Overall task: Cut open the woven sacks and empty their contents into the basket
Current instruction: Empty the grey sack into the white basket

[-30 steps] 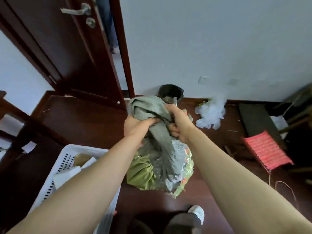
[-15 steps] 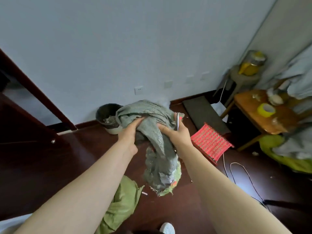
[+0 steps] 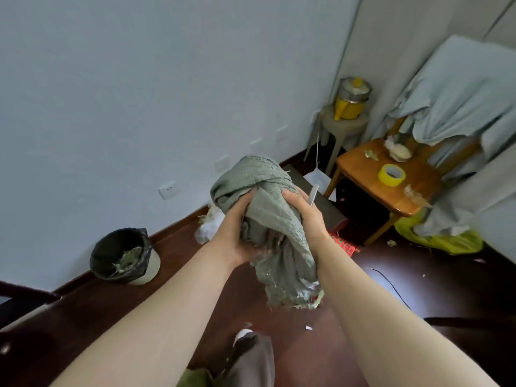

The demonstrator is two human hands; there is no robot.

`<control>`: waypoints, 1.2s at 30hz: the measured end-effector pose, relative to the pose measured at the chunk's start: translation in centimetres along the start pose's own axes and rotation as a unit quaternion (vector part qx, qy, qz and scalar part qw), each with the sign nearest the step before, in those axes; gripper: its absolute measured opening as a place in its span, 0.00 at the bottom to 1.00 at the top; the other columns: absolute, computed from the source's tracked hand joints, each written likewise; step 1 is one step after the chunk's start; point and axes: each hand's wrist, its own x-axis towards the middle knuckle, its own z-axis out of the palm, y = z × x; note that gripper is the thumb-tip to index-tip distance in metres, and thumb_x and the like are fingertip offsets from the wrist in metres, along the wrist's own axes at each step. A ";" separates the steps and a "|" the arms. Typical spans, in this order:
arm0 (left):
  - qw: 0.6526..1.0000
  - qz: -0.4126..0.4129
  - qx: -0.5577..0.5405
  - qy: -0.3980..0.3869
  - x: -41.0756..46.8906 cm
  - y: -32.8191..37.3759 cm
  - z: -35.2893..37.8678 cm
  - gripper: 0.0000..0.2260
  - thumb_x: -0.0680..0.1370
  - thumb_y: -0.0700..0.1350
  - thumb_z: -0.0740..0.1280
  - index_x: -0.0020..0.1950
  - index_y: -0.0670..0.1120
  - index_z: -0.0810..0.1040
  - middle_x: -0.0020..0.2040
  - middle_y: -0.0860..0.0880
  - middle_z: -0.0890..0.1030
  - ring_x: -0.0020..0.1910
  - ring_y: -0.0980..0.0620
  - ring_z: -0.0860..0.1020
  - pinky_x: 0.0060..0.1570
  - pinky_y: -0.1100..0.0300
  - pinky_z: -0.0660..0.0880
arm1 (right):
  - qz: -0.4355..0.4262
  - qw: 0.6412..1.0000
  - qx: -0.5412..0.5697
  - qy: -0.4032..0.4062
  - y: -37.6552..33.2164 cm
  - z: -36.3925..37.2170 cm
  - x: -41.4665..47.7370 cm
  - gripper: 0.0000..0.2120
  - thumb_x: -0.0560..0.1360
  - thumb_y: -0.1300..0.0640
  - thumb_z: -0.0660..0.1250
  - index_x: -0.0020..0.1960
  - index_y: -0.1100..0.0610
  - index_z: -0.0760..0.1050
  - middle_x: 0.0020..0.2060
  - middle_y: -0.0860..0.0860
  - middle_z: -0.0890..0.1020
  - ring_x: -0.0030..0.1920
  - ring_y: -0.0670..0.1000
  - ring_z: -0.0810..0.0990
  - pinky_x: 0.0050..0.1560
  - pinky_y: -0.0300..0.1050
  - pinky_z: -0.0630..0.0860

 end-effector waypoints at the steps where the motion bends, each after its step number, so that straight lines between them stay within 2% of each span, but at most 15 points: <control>1: 1.000 0.005 -0.005 -0.003 1.4 1.5 0.4 0.18 0.73 0.58 0.68 0.52 0.45 0.83 0.52 0.43 0.84 0.48 0.45 0.82 0.45 0.53 0.78 | 0.008 1.000 0.015 0.009 -0.2 0.4 1.6 0.23 0.63 0.54 0.77 0.56 0.56 0.79 0.50 0.57 0.83 0.52 0.59 0.82 0.56 0.56 0.77; 3: 1.000 0.013 -0.009 0.000 4.4 4.2 1.0 0.21 0.72 0.54 0.72 0.59 0.43 0.80 0.56 0.42 0.82 0.51 0.44 0.82 0.46 0.52 0.79 | 0.021 0.999 0.028 0.036 -0.9 1.1 4.5 0.18 0.65 0.53 0.75 0.53 0.55 0.80 0.50 0.56 0.83 0.49 0.56 0.82 0.58 0.55 0.76; 5: 0.999 0.030 -0.006 0.036 7.4 6.4 1.5 0.31 0.64 0.51 0.79 0.64 0.42 0.77 0.57 0.41 0.82 0.53 0.42 0.82 0.49 0.48 0.78 | 0.007 0.997 -0.038 0.068 -2.2 1.7 6.8 0.21 0.69 0.51 0.74 0.60 0.53 0.77 0.54 0.52 0.82 0.52 0.52 0.81 0.57 0.50 0.76; 9: 0.984 0.077 0.032 0.156 12.2 10.2 2.5 0.25 0.62 0.48 0.81 0.54 0.41 0.79 0.48 0.42 0.84 0.45 0.42 0.83 0.44 0.49 0.80 | -0.032 0.965 -0.197 0.172 -3.8 0.4 11.1 0.34 0.66 0.46 0.77 0.69 0.51 0.70 0.63 0.45 0.75 0.62 0.48 0.75 0.63 0.47 0.72; 11: 0.983 0.086 0.023 0.162 14.6 11.9 3.6 0.25 0.61 0.49 0.81 0.52 0.42 0.77 0.50 0.42 0.83 0.46 0.41 0.82 0.45 0.46 0.80 | -0.009 0.943 -0.231 0.241 -4.3 -1.2 13.3 0.33 0.64 0.42 0.77 0.65 0.52 0.73 0.56 0.47 0.78 0.54 0.49 0.78 0.56 0.47 0.76; 12: 0.982 0.093 0.018 0.163 16.0 12.7 4.3 0.25 0.61 0.49 0.82 0.51 0.42 0.77 0.50 0.42 0.82 0.47 0.41 0.82 0.44 0.46 0.79 | 0.025 0.937 -0.229 0.261 -4.6 -1.9 14.2 0.29 0.64 0.40 0.77 0.58 0.53 0.74 0.48 0.49 0.78 0.43 0.48 0.77 0.45 0.45 0.77; 14: 0.981 0.098 0.017 0.168 18.4 13.8 6.2 0.25 0.61 0.48 0.82 0.52 0.42 0.76 0.50 0.43 0.82 0.47 0.42 0.82 0.43 0.47 0.80 | 0.130 0.943 -0.147 0.267 -5.1 -3.1 16.4 0.26 0.63 0.38 0.76 0.45 0.56 0.71 0.33 0.50 0.70 0.26 0.47 0.65 0.24 0.40 0.64; 16: 0.982 0.079 0.033 0.166 20.7 14.1 7.7 0.30 0.60 0.49 0.82 0.57 0.42 0.76 0.51 0.43 0.83 0.47 0.41 0.82 0.44 0.45 0.80 | 0.203 0.947 -0.030 0.247 -5.5 -3.9 18.6 0.23 0.64 0.38 0.75 0.40 0.54 0.71 0.27 0.49 0.64 0.21 0.46 0.56 0.19 0.37 0.54; 19: 0.992 -0.001 0.059 0.110 23.5 14.5 10.0 0.40 0.54 0.54 0.83 0.62 0.44 0.77 0.53 0.43 0.84 0.50 0.41 0.83 0.44 0.46 0.80 | 0.173 0.962 0.107 0.181 -7.6 -4.1 22.3 0.17 0.68 0.40 0.72 0.36 0.52 0.74 0.23 0.46 0.69 0.17 0.44 0.59 0.16 0.36 0.55; 21: 0.992 -0.062 0.096 0.056 25.1 14.7 11.6 0.37 0.56 0.57 0.81 0.62 0.45 0.79 0.53 0.42 0.84 0.49 0.42 0.83 0.43 0.48 0.80 | 0.140 0.965 0.187 0.120 -9.5 -4.3 24.5 0.16 0.74 0.41 0.65 0.41 0.54 0.78 0.27 0.49 0.79 0.21 0.47 0.74 0.21 0.38 0.70; 22: 0.990 -0.086 0.112 0.030 25.8 14.9 12.5 0.32 0.60 0.58 0.78 0.59 0.45 0.80 0.52 0.42 0.84 0.47 0.43 0.84 0.41 0.50 0.80 | 0.126 0.964 0.212 0.099 -10.3 -4.5 25.7 0.18 0.76 0.41 0.62 0.46 0.55 0.80 0.35 0.51 0.84 0.30 0.50 0.81 0.32 0.42 0.78; 26: 0.979 -0.145 0.145 -0.020 29.3 16.4 15.3 0.26 0.65 0.59 0.74 0.56 0.44 0.82 0.49 0.41 0.84 0.44 0.43 0.84 0.43 0.50 0.79 | 0.121 0.958 0.249 0.079 -13.0 -5.8 30.0 0.27 0.74 0.38 0.60 0.62 0.56 0.79 0.60 0.57 0.80 0.60 0.59 0.78 0.65 0.55 0.72; 31: 0.974 -0.170 0.145 -0.023 35.1 18.9 17.1 0.29 0.59 0.61 0.74 0.55 0.46 0.81 0.56 0.41 0.82 0.55 0.40 0.78 0.54 0.41 0.73 | 0.114 0.957 0.258 0.076 -15.5 -6.5 35.1 0.27 0.69 0.39 0.62 0.59 0.57 0.79 0.53 0.57 0.83 0.49 0.57 0.83 0.49 0.50 0.81; 33: 0.978 -0.155 0.135 -0.018 38.0 20.0 18.2 0.28 0.61 0.59 0.73 0.56 0.46 0.80 0.55 0.41 0.82 0.54 0.40 0.78 0.50 0.42 0.75 | 0.121 0.953 0.256 0.105 -16.1 -7.1 38.1 0.26 0.72 0.37 0.61 0.56 0.56 0.80 0.50 0.56 0.84 0.46 0.56 0.84 0.44 0.48 0.82; 36: 0.983 -0.112 0.143 0.005 43.4 21.9 20.0 0.41 0.53 0.57 0.82 0.63 0.46 0.77 0.57 0.43 0.82 0.54 0.43 0.81 0.52 0.43 0.78 | 0.149 0.938 0.248 0.191 -16.8 -8.0 43.1 0.25 0.72 0.32 0.61 0.49 0.53 0.81 0.38 0.51 0.86 0.36 0.52 0.85 0.34 0.41 0.80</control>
